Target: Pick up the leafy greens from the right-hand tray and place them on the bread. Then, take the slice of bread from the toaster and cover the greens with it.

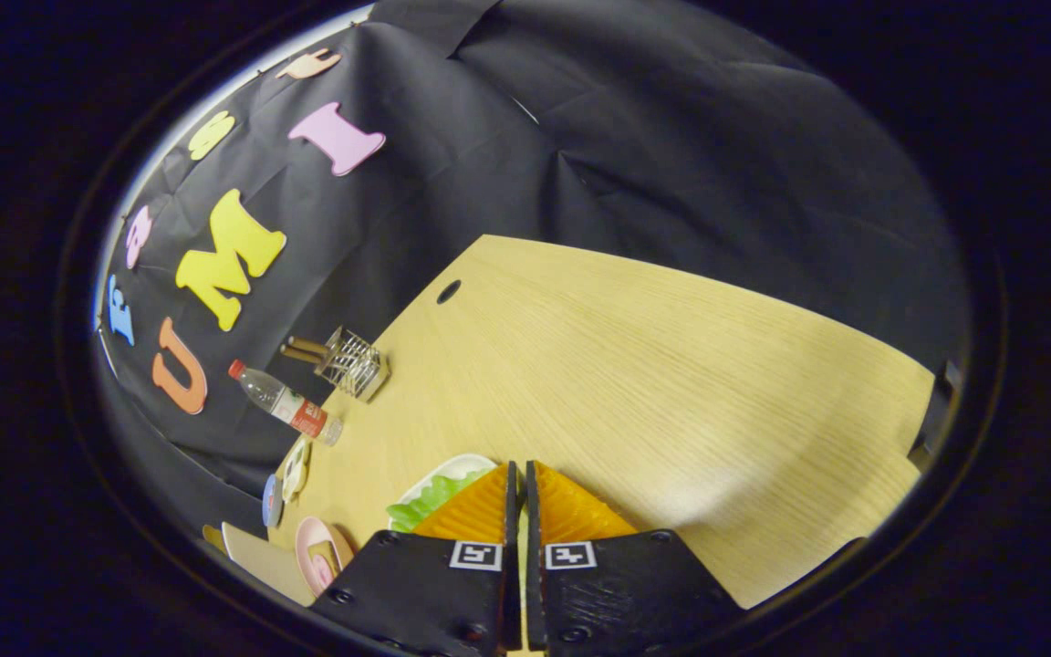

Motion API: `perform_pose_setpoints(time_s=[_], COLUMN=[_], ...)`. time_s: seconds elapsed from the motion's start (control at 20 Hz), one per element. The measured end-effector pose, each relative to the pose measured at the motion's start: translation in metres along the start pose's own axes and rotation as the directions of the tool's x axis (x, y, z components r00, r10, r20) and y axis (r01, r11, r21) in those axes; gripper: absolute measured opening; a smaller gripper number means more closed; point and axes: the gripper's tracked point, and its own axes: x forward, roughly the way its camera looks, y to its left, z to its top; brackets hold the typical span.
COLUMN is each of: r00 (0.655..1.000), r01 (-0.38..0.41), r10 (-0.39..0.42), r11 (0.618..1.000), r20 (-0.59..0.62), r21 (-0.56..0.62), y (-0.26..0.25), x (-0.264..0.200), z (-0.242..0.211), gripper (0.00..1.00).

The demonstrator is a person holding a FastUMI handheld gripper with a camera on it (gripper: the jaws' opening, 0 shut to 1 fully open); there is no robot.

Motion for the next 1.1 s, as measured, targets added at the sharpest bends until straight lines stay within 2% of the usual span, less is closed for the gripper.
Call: perform_pose_setpoints(time_s=[0.25,0.65,0.8,1.1], r00=[0.998,0.976,0.967,0.941], r01=[-0.05,-0.153,-0.16,-0.268], r10=[0.052,0.167,0.194,0.312], r11=[0.998,0.982,0.967,0.923], r20=[0.048,0.139,0.163,0.132], r21=[-0.032,-0.109,-0.2,-0.275], y=[0.021,0.095,0.125,0.21], x=[-0.021,-0.081,-0.099,-0.122], z=[0.005,0.02,0.012,-0.027], gripper=[0.0,0.0,0.0,0.0])
